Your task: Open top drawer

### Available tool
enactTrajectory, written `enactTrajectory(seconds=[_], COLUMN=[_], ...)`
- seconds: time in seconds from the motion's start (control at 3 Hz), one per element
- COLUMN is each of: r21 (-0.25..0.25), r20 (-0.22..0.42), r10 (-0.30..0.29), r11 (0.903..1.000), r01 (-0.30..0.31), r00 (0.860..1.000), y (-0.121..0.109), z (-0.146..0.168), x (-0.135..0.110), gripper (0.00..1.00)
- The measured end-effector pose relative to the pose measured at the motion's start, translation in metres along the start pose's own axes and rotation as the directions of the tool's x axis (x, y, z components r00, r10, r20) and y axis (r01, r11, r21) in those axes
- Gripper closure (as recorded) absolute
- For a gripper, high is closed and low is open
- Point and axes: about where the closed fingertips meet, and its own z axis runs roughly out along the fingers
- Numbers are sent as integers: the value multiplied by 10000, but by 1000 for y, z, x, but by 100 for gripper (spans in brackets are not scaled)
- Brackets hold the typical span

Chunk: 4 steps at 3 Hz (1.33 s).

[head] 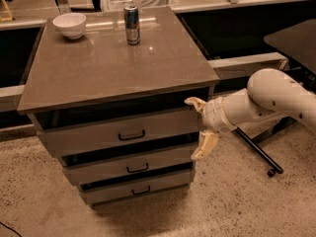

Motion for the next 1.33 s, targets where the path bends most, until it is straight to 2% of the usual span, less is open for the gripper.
enactTrajectory(seconds=[0.33, 0.67, 1.33], r21=[-1, -88, 56], r20=[-2, -301, -1233], r10=[0, 39, 168], r11=[10000, 10000, 9999], r01=[0, -41, -162], r00=[10000, 9995, 9922], y=[0, -2, -19], z=[0, 11, 36], x=[0, 7, 41], gripper=[0, 0, 0])
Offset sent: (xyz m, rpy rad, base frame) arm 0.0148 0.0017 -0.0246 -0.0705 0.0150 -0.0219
